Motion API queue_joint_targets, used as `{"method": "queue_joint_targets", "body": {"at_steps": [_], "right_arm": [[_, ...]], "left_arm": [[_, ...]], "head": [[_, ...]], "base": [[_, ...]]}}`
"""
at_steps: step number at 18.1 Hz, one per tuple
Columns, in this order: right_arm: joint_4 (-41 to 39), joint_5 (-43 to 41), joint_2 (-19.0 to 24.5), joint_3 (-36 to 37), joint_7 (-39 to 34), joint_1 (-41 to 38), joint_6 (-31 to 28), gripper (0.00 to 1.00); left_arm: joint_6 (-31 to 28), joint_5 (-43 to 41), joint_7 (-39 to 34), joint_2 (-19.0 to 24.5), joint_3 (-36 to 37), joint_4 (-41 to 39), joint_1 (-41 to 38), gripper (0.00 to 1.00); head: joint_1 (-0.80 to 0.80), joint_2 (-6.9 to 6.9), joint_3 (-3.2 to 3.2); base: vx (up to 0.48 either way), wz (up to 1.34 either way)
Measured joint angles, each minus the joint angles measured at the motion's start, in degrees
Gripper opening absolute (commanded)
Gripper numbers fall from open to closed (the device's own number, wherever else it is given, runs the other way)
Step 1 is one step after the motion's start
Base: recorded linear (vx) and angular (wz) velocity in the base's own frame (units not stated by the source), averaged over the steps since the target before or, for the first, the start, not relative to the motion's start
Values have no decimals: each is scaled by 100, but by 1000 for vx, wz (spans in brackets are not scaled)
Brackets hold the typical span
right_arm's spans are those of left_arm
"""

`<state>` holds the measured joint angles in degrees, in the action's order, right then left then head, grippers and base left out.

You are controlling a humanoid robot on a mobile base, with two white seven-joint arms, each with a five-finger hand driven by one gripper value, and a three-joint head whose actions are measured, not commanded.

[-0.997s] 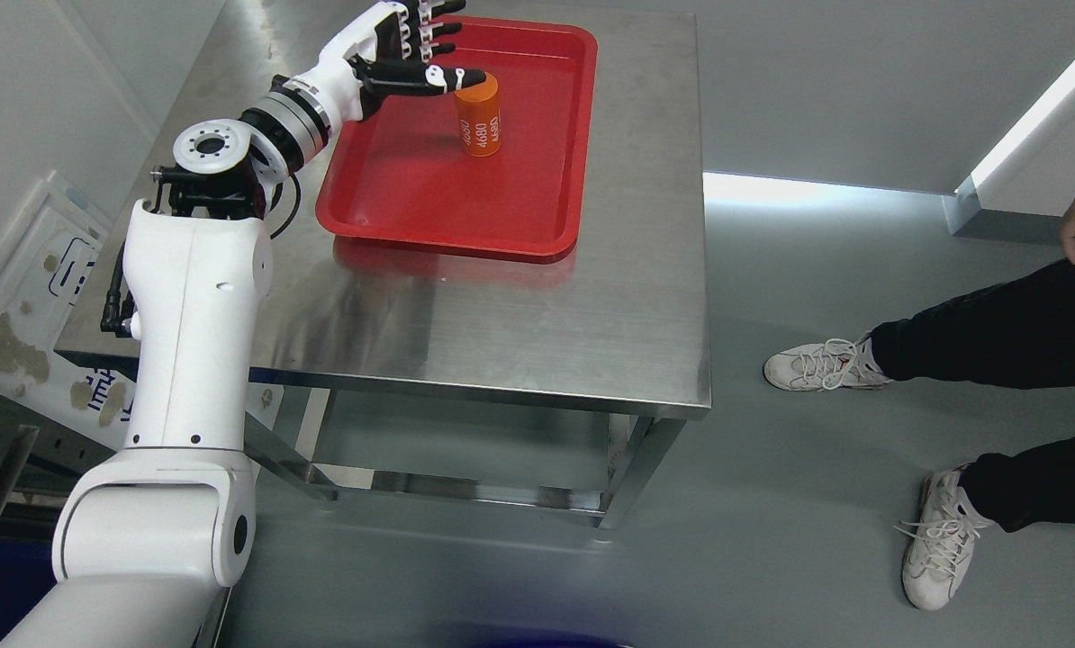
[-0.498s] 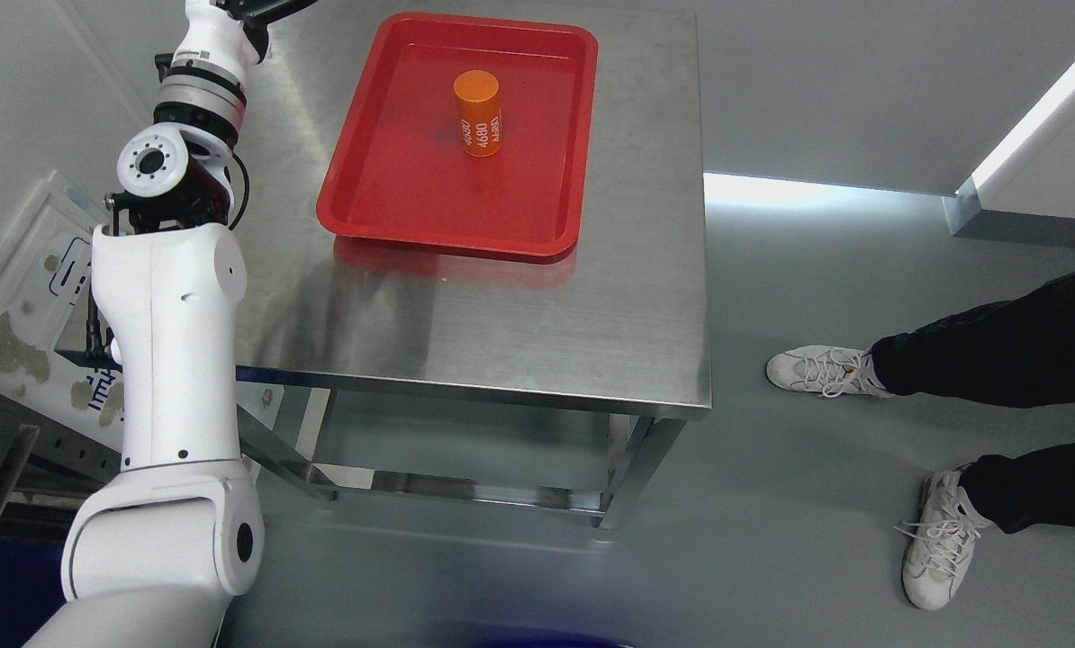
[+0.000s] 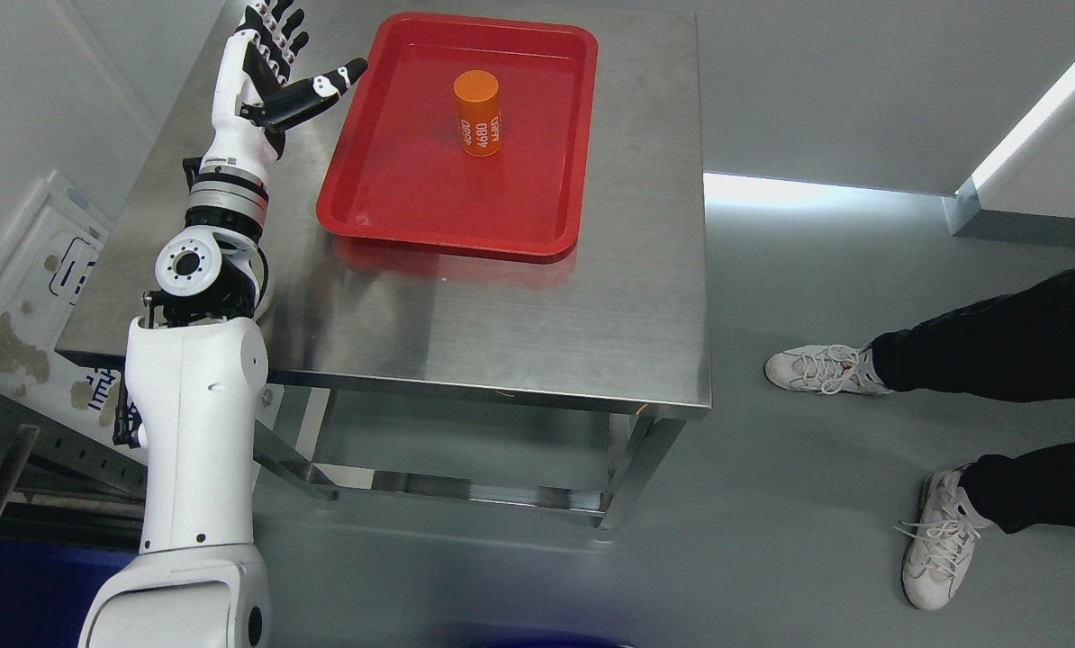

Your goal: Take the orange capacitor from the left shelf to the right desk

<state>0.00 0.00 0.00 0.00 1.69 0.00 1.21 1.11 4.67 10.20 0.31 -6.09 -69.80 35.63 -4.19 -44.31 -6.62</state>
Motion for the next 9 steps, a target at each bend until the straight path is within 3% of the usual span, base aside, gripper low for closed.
{"method": "queue_joint_targets", "body": {"at_steps": [9], "right_arm": [[0, 0, 0, 0, 0, 0, 12, 100]], "left_arm": [[2, 6, -12, -17, 56, -324, -335, 100]], "head": [[0, 0, 0]], "base": [[0, 0]]}}
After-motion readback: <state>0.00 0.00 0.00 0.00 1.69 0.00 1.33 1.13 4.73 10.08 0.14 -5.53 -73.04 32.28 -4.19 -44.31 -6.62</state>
